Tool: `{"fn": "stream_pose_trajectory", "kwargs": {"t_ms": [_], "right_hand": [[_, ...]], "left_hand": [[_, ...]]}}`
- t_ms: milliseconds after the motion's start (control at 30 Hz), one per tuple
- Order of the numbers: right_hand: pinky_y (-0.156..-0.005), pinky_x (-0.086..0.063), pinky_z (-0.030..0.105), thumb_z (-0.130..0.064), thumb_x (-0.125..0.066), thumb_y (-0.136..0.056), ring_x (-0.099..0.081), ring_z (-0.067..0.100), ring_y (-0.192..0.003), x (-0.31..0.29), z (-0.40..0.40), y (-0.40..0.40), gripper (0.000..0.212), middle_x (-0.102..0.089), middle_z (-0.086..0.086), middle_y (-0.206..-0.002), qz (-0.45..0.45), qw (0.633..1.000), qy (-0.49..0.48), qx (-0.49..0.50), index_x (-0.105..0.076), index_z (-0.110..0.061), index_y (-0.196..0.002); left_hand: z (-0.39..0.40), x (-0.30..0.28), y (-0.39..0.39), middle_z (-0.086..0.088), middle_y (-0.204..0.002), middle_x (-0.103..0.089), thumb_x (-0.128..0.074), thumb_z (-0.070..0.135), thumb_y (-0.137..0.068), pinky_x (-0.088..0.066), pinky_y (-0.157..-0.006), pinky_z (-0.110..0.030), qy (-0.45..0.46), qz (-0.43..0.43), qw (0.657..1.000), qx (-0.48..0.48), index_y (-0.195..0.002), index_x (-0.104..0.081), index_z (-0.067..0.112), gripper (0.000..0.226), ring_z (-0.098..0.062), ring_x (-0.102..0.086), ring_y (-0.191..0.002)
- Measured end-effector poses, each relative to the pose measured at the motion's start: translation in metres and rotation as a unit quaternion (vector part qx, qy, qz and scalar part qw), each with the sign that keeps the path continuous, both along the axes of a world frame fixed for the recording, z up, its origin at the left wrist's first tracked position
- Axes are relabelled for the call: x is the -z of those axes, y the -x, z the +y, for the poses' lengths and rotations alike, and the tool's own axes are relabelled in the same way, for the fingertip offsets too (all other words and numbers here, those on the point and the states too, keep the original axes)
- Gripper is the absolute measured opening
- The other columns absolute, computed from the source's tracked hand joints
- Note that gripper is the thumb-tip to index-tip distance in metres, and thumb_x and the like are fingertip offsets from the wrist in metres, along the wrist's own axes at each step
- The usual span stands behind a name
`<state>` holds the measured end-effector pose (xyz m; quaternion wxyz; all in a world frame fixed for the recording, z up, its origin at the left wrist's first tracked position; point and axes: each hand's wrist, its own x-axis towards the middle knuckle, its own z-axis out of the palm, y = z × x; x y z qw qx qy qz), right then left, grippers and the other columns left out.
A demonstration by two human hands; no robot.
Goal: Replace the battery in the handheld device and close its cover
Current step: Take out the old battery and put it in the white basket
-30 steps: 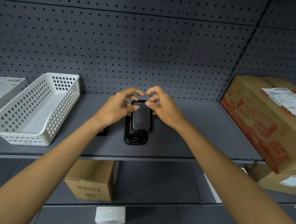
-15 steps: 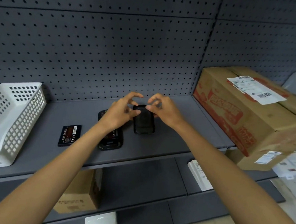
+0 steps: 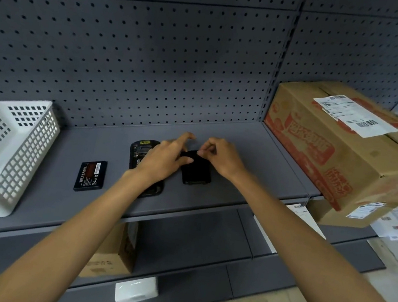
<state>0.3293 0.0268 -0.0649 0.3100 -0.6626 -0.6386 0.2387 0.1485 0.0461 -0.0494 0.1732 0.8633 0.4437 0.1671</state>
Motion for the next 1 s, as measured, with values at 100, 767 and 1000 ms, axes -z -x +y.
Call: {"fn": "stream_pose_trajectory", "kwargs": {"t_ms": [100, 767, 1000], "right_hand": [[-0.087, -0.055, 0.042, -0.024, -0.067, -0.091, -0.066, 0.02, -0.094, 0.002, 0.0, 0.002, 0.014, -0.071, 0.006, -0.1, -0.016, 1.0, -0.006, 0.011, -0.069, -0.011, -0.096], [-0.087, -0.053, 0.041, -0.021, -0.063, -0.094, -0.06, 0.018, -0.091, -0.018, -0.007, 0.044, 0.025, -0.059, -0.001, -0.096, -0.052, 0.994, -0.084, -0.044, -0.058, -0.015, -0.118], [-0.093, -0.05, 0.046, -0.03, -0.068, -0.09, -0.057, 0.018, -0.105, -0.025, 0.0, 0.073, 0.027, -0.058, -0.003, -0.107, -0.044, 0.986, -0.072, -0.14, -0.054, -0.014, -0.106]], "left_hand": [[0.0, 0.001, 0.0, -0.009, -0.116, -0.068, -0.065, 0.03, -0.091, -0.054, -0.088, -0.048, -0.008, 0.002, 1.0, -0.002, -0.137, -0.035, 0.029, 0.055, -0.03, -0.065, -0.105], [-0.022, -0.011, 0.044, -0.006, -0.125, -0.063, -0.06, 0.032, -0.094, -0.053, -0.088, -0.049, -0.086, -0.028, 0.995, -0.037, -0.153, -0.012, 0.041, 0.076, -0.027, -0.061, -0.114], [-0.032, -0.015, 0.083, 0.0, -0.115, -0.06, -0.056, 0.039, -0.095, -0.052, -0.075, -0.046, -0.086, -0.056, 0.992, -0.075, -0.112, -0.042, 0.019, 0.03, -0.027, -0.06, -0.098]]}}
